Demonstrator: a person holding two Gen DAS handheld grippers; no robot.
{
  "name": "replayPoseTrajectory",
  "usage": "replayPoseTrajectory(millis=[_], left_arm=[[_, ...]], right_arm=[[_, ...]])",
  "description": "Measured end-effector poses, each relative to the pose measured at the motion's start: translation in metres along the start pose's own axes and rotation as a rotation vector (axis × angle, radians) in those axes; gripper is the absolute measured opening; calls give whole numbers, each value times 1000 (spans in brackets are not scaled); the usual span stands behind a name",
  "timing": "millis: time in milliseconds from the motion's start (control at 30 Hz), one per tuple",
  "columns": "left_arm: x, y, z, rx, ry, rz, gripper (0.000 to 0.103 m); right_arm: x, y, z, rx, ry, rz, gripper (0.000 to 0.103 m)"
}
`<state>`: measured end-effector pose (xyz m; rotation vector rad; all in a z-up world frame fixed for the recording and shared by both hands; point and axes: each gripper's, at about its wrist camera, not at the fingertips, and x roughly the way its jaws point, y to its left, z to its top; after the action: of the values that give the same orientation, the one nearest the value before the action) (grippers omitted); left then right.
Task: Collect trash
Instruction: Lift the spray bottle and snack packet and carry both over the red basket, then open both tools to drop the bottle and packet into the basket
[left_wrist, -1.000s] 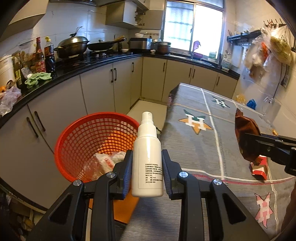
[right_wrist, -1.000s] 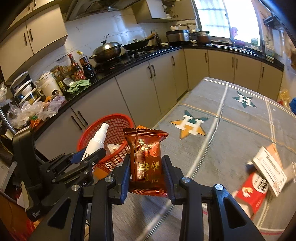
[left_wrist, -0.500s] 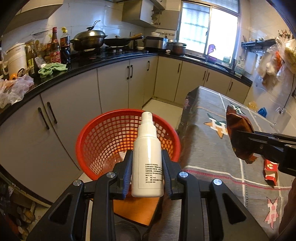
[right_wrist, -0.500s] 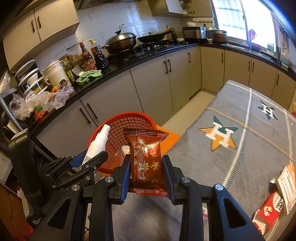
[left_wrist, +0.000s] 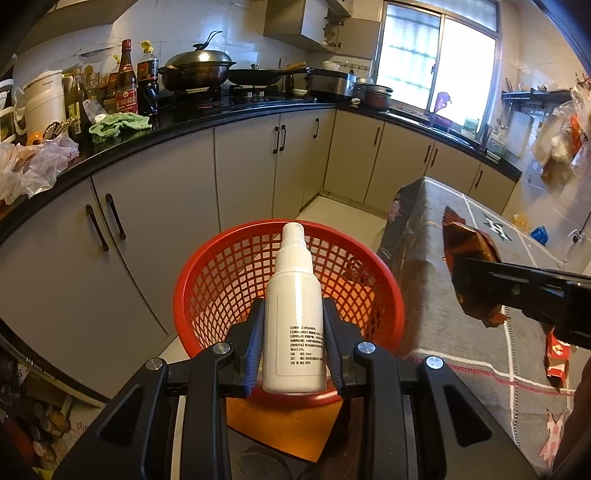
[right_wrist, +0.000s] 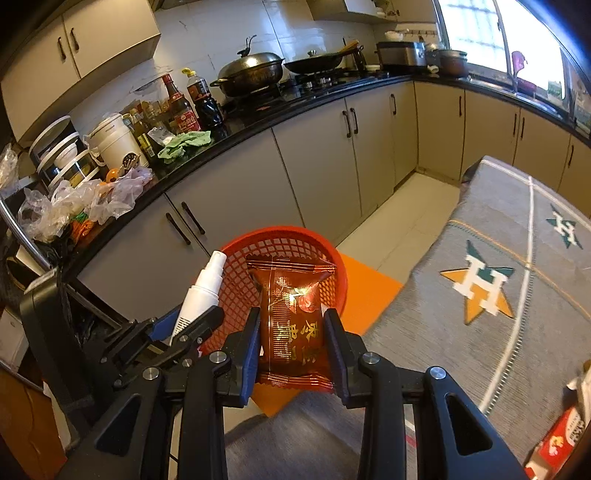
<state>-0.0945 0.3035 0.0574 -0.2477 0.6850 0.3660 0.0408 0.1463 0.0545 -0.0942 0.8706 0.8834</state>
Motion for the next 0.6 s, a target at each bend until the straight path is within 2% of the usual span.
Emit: replayPoseTrajectory(millis=[600], left_arm=[[36,20,4,-23,55,35,29]], right_arm=[[73,-1,20,69,87,51,38]])
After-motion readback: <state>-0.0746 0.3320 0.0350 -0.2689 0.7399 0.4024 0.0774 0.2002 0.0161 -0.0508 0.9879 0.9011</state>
